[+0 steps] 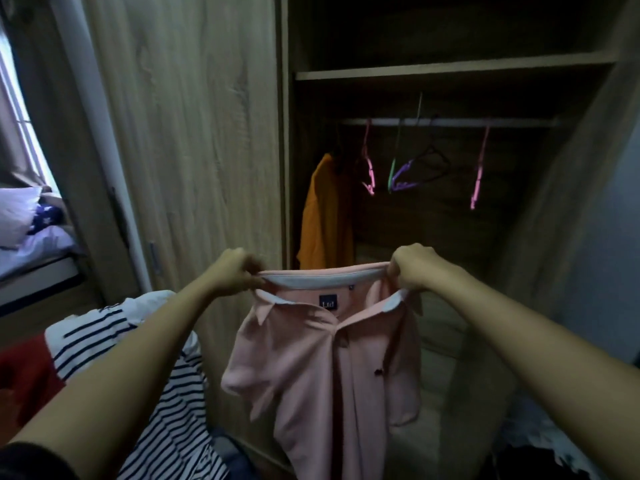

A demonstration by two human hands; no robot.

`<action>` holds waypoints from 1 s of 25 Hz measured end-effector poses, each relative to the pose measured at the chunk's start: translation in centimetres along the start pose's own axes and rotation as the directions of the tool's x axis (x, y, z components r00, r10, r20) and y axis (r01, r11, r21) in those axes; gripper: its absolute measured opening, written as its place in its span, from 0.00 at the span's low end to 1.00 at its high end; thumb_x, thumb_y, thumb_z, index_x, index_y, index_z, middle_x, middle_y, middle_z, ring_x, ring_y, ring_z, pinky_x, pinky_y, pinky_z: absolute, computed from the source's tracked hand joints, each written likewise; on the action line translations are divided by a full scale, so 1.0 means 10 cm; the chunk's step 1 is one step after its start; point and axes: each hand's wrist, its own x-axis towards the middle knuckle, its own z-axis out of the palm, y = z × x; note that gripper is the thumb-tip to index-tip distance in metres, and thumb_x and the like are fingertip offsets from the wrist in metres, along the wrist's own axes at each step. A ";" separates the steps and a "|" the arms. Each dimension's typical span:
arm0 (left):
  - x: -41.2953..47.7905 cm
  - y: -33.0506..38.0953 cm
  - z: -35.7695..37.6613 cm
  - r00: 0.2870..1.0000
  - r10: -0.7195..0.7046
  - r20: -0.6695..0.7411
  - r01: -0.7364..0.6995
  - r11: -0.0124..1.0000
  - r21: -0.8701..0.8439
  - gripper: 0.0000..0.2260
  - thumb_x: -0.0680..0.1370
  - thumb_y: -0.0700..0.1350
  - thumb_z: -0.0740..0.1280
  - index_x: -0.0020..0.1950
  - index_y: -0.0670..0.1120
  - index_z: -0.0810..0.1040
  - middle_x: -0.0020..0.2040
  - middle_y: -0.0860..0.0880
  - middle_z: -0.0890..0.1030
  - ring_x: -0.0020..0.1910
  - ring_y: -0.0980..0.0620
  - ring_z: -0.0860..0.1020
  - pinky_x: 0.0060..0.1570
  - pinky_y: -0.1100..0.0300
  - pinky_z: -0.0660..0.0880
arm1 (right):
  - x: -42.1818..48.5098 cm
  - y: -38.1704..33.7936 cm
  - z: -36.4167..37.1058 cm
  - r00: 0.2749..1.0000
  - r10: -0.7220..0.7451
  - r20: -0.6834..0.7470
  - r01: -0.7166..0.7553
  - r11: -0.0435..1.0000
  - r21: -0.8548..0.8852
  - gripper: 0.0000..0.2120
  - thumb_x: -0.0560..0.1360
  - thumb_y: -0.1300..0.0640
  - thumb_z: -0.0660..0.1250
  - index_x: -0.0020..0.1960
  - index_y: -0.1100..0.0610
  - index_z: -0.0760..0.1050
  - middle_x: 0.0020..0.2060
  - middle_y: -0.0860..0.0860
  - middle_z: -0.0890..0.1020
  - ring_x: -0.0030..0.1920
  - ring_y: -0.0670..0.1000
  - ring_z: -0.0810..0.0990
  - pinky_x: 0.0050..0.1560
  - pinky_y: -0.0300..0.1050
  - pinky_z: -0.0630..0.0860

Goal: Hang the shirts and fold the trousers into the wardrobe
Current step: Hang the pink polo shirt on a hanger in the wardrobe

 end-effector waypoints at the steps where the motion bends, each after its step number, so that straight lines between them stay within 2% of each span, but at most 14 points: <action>1: 0.03 0.04 0.00 0.999 0.014 -0.049 -0.015 1.000 -0.013 0.08 0.70 0.40 0.73 0.47 0.49 0.81 0.34 0.58 0.82 0.33 0.63 0.79 0.35 0.70 0.74 | -0.02 0.02 -0.01 1.000 -0.004 0.010 0.004 1.000 0.029 0.13 0.72 0.64 0.65 0.56 0.55 0.80 0.52 0.55 0.80 0.48 0.55 0.79 0.44 0.44 0.75; 3: 0.07 0.16 -0.03 0.968 -0.019 -0.251 -0.022 0.987 -0.160 0.11 0.70 0.34 0.70 0.50 0.45 0.76 0.43 0.47 0.83 0.41 0.50 0.81 0.39 0.58 0.77 | 0.00 0.08 -0.05 0.999 0.006 -0.033 -0.002 0.993 0.114 0.15 0.72 0.65 0.64 0.56 0.56 0.80 0.53 0.55 0.77 0.47 0.56 0.78 0.41 0.42 0.73; 4: 0.08 0.23 -0.03 0.931 -0.011 -0.365 -0.056 0.983 -0.174 0.12 0.70 0.31 0.67 0.50 0.43 0.74 0.46 0.46 0.82 0.43 0.48 0.80 0.40 0.58 0.75 | 0.01 0.10 -0.05 0.998 0.003 -0.061 0.006 0.989 0.148 0.14 0.72 0.66 0.63 0.56 0.58 0.79 0.53 0.55 0.74 0.47 0.56 0.77 0.39 0.41 0.72; 6: 0.03 0.38 0.05 0.881 0.054 -0.469 -0.063 0.998 -0.003 0.11 0.68 0.31 0.65 0.46 0.43 0.76 0.53 0.45 0.79 0.49 0.45 0.78 0.42 0.58 0.72 | -0.01 0.11 -0.02 0.997 -0.004 -0.072 0.017 0.983 0.183 0.13 0.72 0.65 0.63 0.55 0.60 0.76 0.52 0.54 0.69 0.44 0.55 0.74 0.37 0.42 0.72; 8: -0.03 0.47 0.14 0.853 0.057 -0.519 0.017 0.990 0.137 0.07 0.70 0.36 0.66 0.43 0.45 0.81 0.60 0.46 0.77 0.55 0.42 0.75 0.45 0.53 0.73 | -0.06 0.11 -0.01 0.998 0.020 -0.066 -0.007 0.981 0.195 0.13 0.72 0.64 0.63 0.55 0.60 0.77 0.50 0.52 0.68 0.45 0.55 0.75 0.41 0.45 0.75; 10: -0.04 0.56 0.10 0.806 0.008 -0.592 0.091 0.986 0.138 0.07 0.72 0.40 0.66 0.47 0.46 0.83 0.56 0.45 0.78 0.53 0.40 0.74 0.42 0.51 0.71 | -0.09 0.14 -0.06 0.989 0.057 -0.134 -0.033 0.984 0.174 0.14 0.71 0.64 0.64 0.56 0.58 0.79 0.52 0.54 0.69 0.52 0.57 0.76 0.50 0.47 0.77; 12: -0.01 0.71 0.06 0.829 -0.071 -0.554 0.166 0.978 0.124 0.12 0.73 0.42 0.66 0.55 0.46 0.79 0.53 0.42 0.76 0.52 0.37 0.75 0.43 0.49 0.71 | -0.11 0.20 -0.11 0.970 0.119 -0.210 -0.080 0.979 0.185 0.17 0.69 0.63 0.69 0.58 0.60 0.77 0.53 0.55 0.69 0.53 0.58 0.75 0.50 0.47 0.75; 14: 0.00 0.89 0.14 0.926 -0.162 -0.342 0.223 0.963 0.148 0.27 0.69 0.45 0.71 0.66 0.45 0.68 0.58 0.42 0.73 0.55 0.37 0.75 0.48 0.47 0.72 | -0.15 0.23 -0.07 0.976 0.134 -0.173 -0.098 0.974 0.202 0.20 0.68 0.61 0.71 0.59 0.61 0.73 0.58 0.59 0.70 0.56 0.60 0.74 0.49 0.47 0.73; 15: 0.01 0.93 0.21 0.950 -0.195 -0.245 0.242 0.953 0.182 0.32 0.68 0.47 0.73 0.69 0.45 0.64 0.61 0.42 0.72 0.57 0.37 0.75 0.50 0.46 0.73 | -0.16 0.24 -0.02 0.983 0.127 -0.131 -0.100 0.975 0.196 0.20 0.69 0.61 0.71 0.59 0.61 0.74 0.61 0.60 0.69 0.58 0.61 0.74 0.52 0.48 0.73; 16: 0.03 0.95 0.24 0.955 -0.220 -0.197 0.263 0.938 0.226 0.31 0.69 0.48 0.73 0.69 0.45 0.65 0.62 0.42 0.72 0.58 0.37 0.75 0.51 0.47 0.73 | -0.17 0.27 0.02 0.986 0.132 -0.098 -0.111 0.974 0.195 0.18 0.69 0.60 0.71 0.58 0.61 0.75 0.61 0.60 0.70 0.58 0.60 0.74 0.54 0.48 0.74; 18: 0.11 0.91 0.16 0.931 -0.268 -0.249 0.333 0.902 0.275 0.21 0.71 0.48 0.70 0.62 0.45 0.75 0.60 0.40 0.77 0.57 0.37 0.77 0.51 0.49 0.74 | -0.17 0.38 0.02 0.981 0.179 -0.071 -0.161 0.964 0.209 0.13 0.69 0.58 0.71 0.53 0.60 0.80 0.57 0.56 0.75 0.54 0.57 0.78 0.53 0.48 0.78; 20: 0.19 0.86 0.10 0.915 -0.287 -0.283 0.362 0.895 0.262 0.14 0.71 0.48 0.69 0.56 0.46 0.81 0.56 0.40 0.80 0.54 0.38 0.78 0.49 0.51 0.74 | -0.17 0.50 -0.01 0.971 0.230 -0.067 -0.202 0.936 0.287 0.09 0.69 0.57 0.72 0.48 0.58 0.83 0.52 0.55 0.82 0.50 0.55 0.81 0.51 0.47 0.80; 22: 0.22 0.90 0.15 0.930 -0.223 -0.293 0.297 0.924 0.239 0.12 0.72 0.47 0.68 0.54 0.46 0.81 0.54 0.41 0.80 0.53 0.38 0.78 0.47 0.51 0.74 | -0.18 0.57 -0.03 0.968 0.227 -0.105 -0.176 0.917 0.359 0.07 0.71 0.60 0.69 0.48 0.57 0.84 0.51 0.54 0.83 0.49 0.54 0.81 0.52 0.47 0.79; 25: 0.31 1.00 0.28 0.950 -0.061 -0.306 0.148 0.951 0.272 0.12 0.74 0.45 0.64 0.55 0.42 0.78 0.53 0.41 0.77 0.53 0.39 0.76 0.44 0.49 0.72 | -0.18 0.58 -0.09 0.963 0.188 -0.193 -0.108 0.926 0.362 0.13 0.71 0.65 0.66 0.49 0.54 0.84 0.52 0.55 0.83 0.52 0.56 0.81 0.54 0.45 0.78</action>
